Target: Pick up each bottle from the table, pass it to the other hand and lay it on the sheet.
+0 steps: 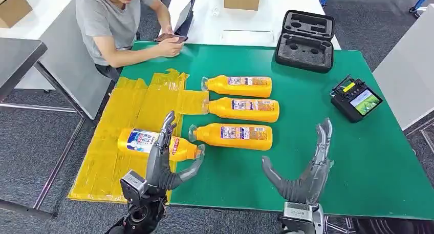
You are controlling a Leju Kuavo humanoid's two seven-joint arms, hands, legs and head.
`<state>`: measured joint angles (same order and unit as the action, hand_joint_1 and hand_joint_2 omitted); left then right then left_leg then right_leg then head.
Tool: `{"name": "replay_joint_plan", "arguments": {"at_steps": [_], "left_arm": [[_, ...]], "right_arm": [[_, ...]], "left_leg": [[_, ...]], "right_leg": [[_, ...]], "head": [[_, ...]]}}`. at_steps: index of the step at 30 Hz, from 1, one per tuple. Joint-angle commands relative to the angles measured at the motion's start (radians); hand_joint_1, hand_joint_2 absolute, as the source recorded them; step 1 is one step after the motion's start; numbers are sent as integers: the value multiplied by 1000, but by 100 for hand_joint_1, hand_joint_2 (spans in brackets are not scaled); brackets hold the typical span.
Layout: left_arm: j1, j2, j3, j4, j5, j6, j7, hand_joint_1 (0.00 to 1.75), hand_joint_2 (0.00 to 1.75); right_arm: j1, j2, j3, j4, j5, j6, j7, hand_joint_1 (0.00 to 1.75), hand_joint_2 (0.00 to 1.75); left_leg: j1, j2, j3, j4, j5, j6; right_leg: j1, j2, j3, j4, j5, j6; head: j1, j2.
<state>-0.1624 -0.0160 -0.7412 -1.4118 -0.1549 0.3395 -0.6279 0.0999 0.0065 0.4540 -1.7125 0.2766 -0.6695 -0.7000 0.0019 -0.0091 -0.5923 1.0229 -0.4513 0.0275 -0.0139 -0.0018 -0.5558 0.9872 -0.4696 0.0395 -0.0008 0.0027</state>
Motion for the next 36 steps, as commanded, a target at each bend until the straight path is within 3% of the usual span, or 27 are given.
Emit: {"name": "replay_joint_plan", "arguments": {"at_steps": [1,4,11,14,17,36], "left_arm": [[-23,12,-23,37,5,-8,-70,0,175],[-25,-9,-18,71,-3,42,-70,0,175],[-18,-7,-11,38,25,64,-70,0,175],[-17,-3,-2,20,41,49,-70,0,175],[-13,1,7,11,43,52,-70,0,175],[-24,21,-22,17,43,70,-70,0,175]], "right_arm": [[-10,8,-26,21,-17,-29,2,0,175],[-11,17,-36,50,-65,-29,2,0,175],[5,38,-110,31,17,-29,2,0,175],[-7,38,-128,112,20,13,2,0,175],[1,-6,-110,162,30,-26,2,0,175],[76,12,-168,98,52,-29,2,0,175]], "left_leg": [[1,1,3,-1,-1,-1],[0,0,2,-1,0,-1],[1,0,2,-1,0,-1],[0,0,2,-1,0,-1],[1,1,3,-2,0,-1],[1,1,3,-2,0,-2]], "right_leg": [[1,0,3,-2,0,-2],[0,0,2,-1,0,-1],[1,0,3,-2,0,-2],[1,0,3,-2,0,-1],[1,0,4,-3,1,-1],[1,0,3,-2,0,-2]], "head": [[0,0],[0,0],[0,0],[0,0],[0,0],[0,0]]}}
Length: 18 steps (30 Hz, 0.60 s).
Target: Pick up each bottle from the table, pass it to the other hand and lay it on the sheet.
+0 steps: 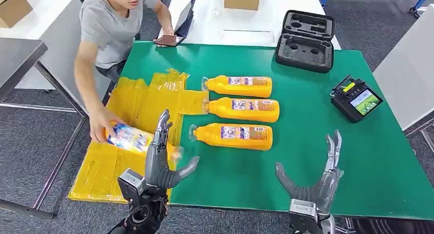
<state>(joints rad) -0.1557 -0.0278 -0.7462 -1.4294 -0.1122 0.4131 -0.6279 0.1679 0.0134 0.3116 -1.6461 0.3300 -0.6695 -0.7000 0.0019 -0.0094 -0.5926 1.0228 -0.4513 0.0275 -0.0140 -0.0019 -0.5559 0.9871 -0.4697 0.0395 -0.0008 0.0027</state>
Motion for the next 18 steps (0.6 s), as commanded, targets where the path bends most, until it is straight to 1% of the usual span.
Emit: {"name": "replay_joint_plan", "arguments": {"at_steps": [1,7,9,10,11,15,16,17,18], "left_arm": [[-30,33,-17,35,1,-3,-70,0,175],[-38,35,-21,34,10,-7,-70,0,175],[-38,35,-21,34,10,-7,-70,0,175],[-38,35,-21,34,10,-7,-70,0,175],[-38,35,-21,34,10,-7,-70,0,175],[-38,35,-21,34,10,-7,-70,0,175],[-38,35,-21,34,10,-7,-70,0,175],[-35,33,-17,34,12,-8,-70,0,175],[-33,32,-15,33,14,-11,-70,0,175]], "right_arm": [[8,5,-26,31,-1,-29,2,0,175],[11,9,-35,42,20,-29,2,0,175],[11,9,-35,42,20,-29,2,0,175],[11,9,-35,42,20,-29,2,0,175],[11,9,-35,42,20,-29,2,0,175],[11,9,-35,42,20,-29,2,0,175],[11,9,-35,42,20,-29,2,0,175],[15,8,-40,47,26,-26,2,0,175],[16,10,-42,47,28,-23,2,0,175]], "left_leg": [[1,1,2,-1,0,-1],[0,1,2,-1,0,-1],[1,1,4,-2,0,-2],[1,1,2,-1,0,-1],[1,1,3,-1,0,-2],[0,0,1,-1,0,-1],[1,1,4,-2,0,-2],[1,1,2,-1,0,-1],[1,1,3,-2,0,-2]], "right_leg": [[1,1,2,-1,0,-1],[1,0,2,-1,0,-1],[1,0,4,-2,0,-2],[1,0,2,-1,0,-1],[1,1,3,-2,0,-2],[0,0,1,-1,0,-1],[1,0,4,-2,0,-2],[1,0,2,-1,0,-1],[1,0,3,-2,0,-2]], "head": [[0,0],[0,0],[0,0],[0,0],[0,0],[0,0],[0,0],[0,0],[0,0]]}}
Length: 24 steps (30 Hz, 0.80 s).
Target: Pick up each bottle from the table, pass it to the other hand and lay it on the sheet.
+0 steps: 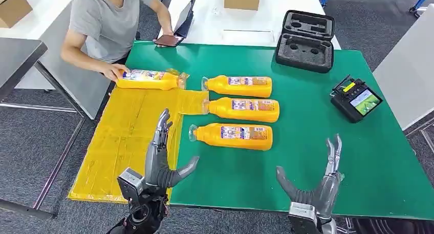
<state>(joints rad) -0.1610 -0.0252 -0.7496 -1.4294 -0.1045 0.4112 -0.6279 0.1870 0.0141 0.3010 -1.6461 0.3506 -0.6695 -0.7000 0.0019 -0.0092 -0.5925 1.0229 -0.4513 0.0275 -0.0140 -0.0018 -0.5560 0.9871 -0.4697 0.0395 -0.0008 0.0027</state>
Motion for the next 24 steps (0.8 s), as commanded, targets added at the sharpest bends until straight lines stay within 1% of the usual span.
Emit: {"name": "replay_joint_plan", "arguments": {"at_steps": [1,11,20,21,22,23,24], "left_arm": [[-27,29,-12,34,4,-11,-70,0,175],[-23,28,-3,35,-6,13,-70,0,175],[-23,28,-2,35,-5,14,-70,0,175],[-23,28,-2,35,-5,14,-70,0,175],[-23,28,-2,35,-5,14,-70,0,175],[-23,28,-2,35,-5,14,-70,0,175],[-22,28,2,34,0,12,-70,0,175]], "right_arm": [[-3,9,-32,50,10,-18,2,0,175],[-12,21,-54,72,49,39,2,0,175],[-12,22,-55,72,50,40,2,0,175],[-12,22,-55,72,50,40,2,0,175],[-12,22,-55,72,50,40,2,0,175],[-12,22,-55,72,50,40,2,0,175],[-12,25,-58,74,51,45,2,0,175]], "left_leg": [[0,0,3,-1,0,-1],[1,1,3,-2,0,-2],[0,1,2,-1,0,-1],[1,2,5,-3,0,-2],[1,1,3,-1,0,-1],[1,2,4,-2,0,-2],[0,1,1,-1,0,-1]], "right_leg": [[1,0,3,-2,0,-1],[1,1,3,-2,0,-2],[1,1,2,-1,0,-1],[2,2,5,-3,1,-3],[1,1,3,-2,0,-1],[1,1,4,-3,0,-2],[0,1,1,-1,0,-1]], "head": [[0,0],[0,0],[0,0],[0,0],[0,0],[0,0],[0,0]]}}
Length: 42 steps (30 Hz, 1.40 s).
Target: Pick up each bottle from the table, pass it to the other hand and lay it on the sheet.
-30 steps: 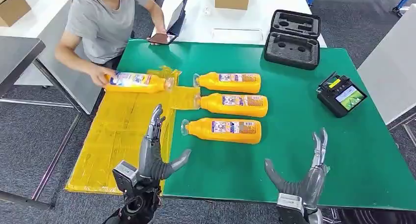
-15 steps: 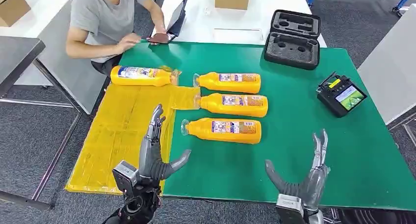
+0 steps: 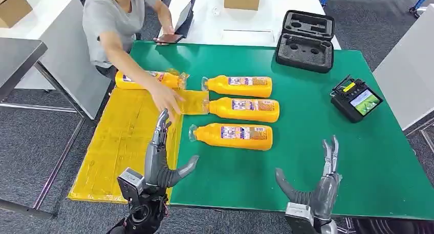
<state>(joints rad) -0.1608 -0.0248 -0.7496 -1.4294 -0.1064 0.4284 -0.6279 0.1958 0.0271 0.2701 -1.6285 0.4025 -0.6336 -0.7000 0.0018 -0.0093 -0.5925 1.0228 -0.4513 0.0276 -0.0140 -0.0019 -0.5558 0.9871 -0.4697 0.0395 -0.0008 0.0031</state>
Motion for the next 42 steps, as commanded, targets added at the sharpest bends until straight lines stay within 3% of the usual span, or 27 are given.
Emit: {"name": "replay_joint_plan", "arguments": {"at_steps": [1,22,31,42], "left_arm": [[-21,27,5,33,0,-2,-70,0,175],[-33,41,-14,53,-16,14,-70,0,175],[-40,34,-19,65,-13,1,-70,0,175],[-54,46,-29,60,-11,-22,-70,0,175]], "right_arm": [[-22,14,-29,59,1,13,2,0,175],[-99,29,-41,196,16,99,2,0,175],[-78,38,-63,224,31,118,2,0,175],[-126,17,-71,382,267,253,86,0,175]], "left_leg": [[1,2,3,-2,0,-2],[1,2,3,-2,0,-1],[0,0,2,-2,0,-1],[1,2,5,-2,0,-2]], "right_leg": [[1,1,3,-2,0,-2],[1,2,3,-2,1,-1],[1,0,2,-2,0,-1],[2,1,5,-3,1,-2]], "head": [[0,0],[0,0],[0,0],[0,0]]}}
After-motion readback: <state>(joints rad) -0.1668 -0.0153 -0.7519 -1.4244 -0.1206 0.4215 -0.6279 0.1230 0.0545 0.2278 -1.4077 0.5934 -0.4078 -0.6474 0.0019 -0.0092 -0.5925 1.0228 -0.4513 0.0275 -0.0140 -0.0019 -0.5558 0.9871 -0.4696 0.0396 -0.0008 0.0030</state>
